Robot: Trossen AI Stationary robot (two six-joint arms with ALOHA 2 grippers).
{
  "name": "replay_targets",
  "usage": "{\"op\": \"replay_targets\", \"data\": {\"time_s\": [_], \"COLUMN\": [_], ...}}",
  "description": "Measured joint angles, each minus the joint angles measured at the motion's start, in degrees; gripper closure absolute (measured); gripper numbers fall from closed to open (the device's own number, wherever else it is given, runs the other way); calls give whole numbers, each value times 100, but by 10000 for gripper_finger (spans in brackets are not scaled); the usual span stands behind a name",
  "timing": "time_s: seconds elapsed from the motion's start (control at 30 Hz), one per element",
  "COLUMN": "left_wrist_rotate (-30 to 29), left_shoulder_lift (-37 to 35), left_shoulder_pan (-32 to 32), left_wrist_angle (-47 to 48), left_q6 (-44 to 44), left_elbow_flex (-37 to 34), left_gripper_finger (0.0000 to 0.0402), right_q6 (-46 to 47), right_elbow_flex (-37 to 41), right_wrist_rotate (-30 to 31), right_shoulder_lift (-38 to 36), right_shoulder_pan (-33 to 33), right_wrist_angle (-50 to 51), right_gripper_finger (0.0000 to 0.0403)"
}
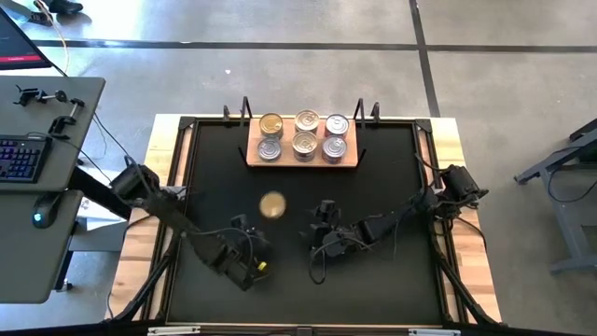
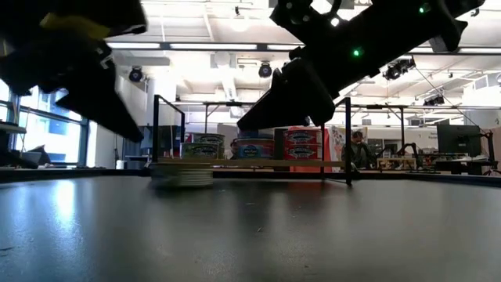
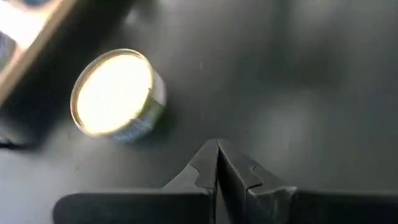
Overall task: Stack canned seafood by type on shelf
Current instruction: Stack the green tuna can on top of the green tuna can on the shelf
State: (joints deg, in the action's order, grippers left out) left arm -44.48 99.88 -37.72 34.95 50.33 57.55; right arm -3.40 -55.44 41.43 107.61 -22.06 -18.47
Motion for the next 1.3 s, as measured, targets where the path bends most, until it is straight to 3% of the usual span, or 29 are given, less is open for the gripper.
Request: {"op": "replay_targets", "data": {"time_s": [0.17,0.33,0.5,0.67,0.83,0.97,1.03,1.3], "left_wrist_rotate": [-111,-593,-160,311,531,1551,1748,1444], "left_shoulder_lift": [-8,-22,-22,-22,-26,28,102,197], "left_shoulder_pan": [365,770,1503,2138,2635,3076,3219,2988], "left_wrist_angle": [-70,-375,-1861,-3402,-4070,-4049,-4105,-4108], "left_q6": [-1224,-2246,-3882,-5722,-6633,-6698,-6709,-6172], "left_elbow_flex": [20,-9,-552,-1117,-1392,-1391,-1378,-1365], "left_gripper_finger": [382,322,256,224,224,234,243,337], "right_q6": [288,402,353,354,628,844,853,942], "right_elbow_flex": [0,0,0,0,0,0,0,0], "right_wrist_rotate": [-9,-11,-93,-96,608,1263,1326,1355], "right_shoulder_lift": [0,0,0,0,0,0,0,0], "right_shoulder_pan": [0,2,0,-212,-599,-805,-847,-848], "right_wrist_angle": [55,65,132,508,915,1167,1185,1212], "right_gripper_finger": [89,89,89,89,89,89,89,89]}}
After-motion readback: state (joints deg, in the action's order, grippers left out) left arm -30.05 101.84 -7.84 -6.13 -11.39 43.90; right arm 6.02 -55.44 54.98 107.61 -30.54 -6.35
